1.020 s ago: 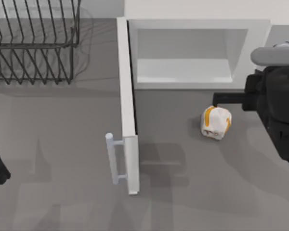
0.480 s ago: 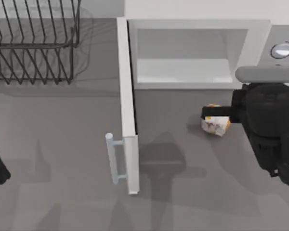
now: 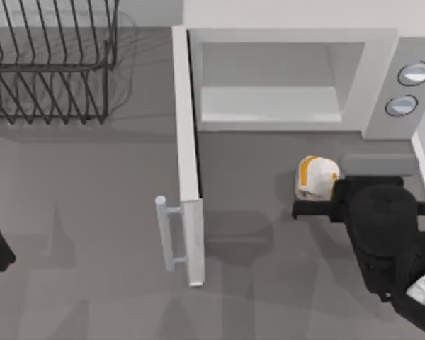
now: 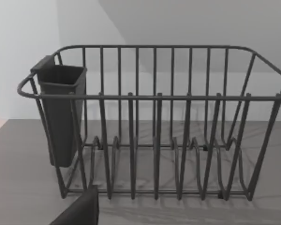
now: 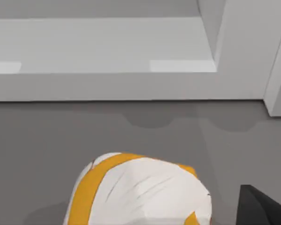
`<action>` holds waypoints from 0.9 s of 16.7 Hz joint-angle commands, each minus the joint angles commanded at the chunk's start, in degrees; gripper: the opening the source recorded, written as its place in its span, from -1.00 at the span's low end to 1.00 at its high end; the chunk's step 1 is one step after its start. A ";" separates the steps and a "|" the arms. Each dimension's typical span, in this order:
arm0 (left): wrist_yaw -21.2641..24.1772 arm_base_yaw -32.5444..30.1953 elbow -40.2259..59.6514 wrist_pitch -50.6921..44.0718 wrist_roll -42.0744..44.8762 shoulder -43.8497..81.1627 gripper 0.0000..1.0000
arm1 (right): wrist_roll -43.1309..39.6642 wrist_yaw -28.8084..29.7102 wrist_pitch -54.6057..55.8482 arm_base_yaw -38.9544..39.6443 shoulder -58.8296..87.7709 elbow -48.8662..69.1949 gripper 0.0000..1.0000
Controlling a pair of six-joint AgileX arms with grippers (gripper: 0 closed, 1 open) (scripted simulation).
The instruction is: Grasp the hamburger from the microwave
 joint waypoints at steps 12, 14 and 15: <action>0.00 0.00 0.00 0.00 0.00 0.00 1.00 | -0.07 -0.10 3.58 -0.19 2.90 -1.42 -0.25; 0.00 0.00 0.00 0.00 0.00 0.00 1.00 | -0.07 -0.10 3.58 -0.19 2.90 -1.42 0.06; 0.00 0.00 0.00 0.00 0.00 0.00 1.00 | -0.07 -0.10 3.58 -0.19 2.90 -1.42 0.21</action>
